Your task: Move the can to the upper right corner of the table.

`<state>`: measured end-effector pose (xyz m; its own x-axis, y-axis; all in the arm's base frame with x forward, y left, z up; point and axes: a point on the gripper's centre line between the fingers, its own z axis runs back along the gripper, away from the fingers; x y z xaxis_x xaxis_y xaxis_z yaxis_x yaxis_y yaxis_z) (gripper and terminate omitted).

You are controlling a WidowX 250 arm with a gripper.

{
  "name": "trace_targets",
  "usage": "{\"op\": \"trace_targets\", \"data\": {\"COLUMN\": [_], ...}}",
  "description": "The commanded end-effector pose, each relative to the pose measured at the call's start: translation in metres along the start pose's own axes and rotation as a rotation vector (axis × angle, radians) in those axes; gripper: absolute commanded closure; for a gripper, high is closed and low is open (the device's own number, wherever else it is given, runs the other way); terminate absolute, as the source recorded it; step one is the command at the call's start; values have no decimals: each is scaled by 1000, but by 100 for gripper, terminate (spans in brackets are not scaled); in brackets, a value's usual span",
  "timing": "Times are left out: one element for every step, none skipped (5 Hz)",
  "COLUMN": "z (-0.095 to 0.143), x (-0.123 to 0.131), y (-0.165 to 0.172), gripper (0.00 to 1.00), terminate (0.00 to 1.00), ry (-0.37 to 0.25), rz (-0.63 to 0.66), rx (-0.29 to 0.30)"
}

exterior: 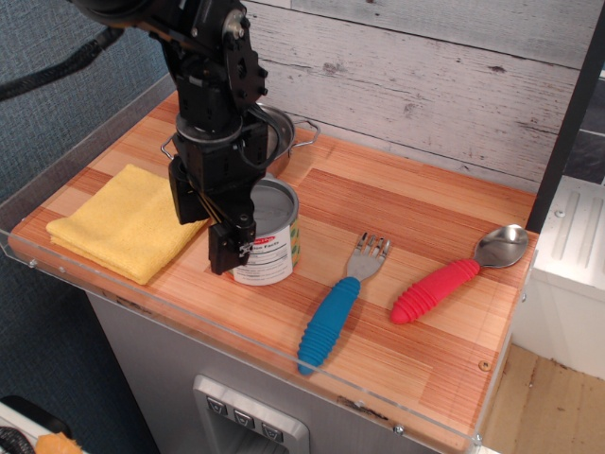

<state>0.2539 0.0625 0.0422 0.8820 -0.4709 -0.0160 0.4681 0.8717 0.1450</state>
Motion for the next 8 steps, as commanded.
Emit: {"op": "trace_targets", "data": {"z": [4,2,0,-1,-2,1,5,4], "x": [16,22,29,39,49,59,69,78], "y": [9,16,23,27,30,33,34,34], "gripper": [0,0,0,0,0,0,0,0], "terminate": [0,0,0,0,0,0,0,0], "ry": [-71,-80,-102,-97,-153,-187,-200,-210], "rz": [2,35,53,47,37,32,29,29], "rx": [4,6,-6,-2,-25,-28,-33,-46]}}
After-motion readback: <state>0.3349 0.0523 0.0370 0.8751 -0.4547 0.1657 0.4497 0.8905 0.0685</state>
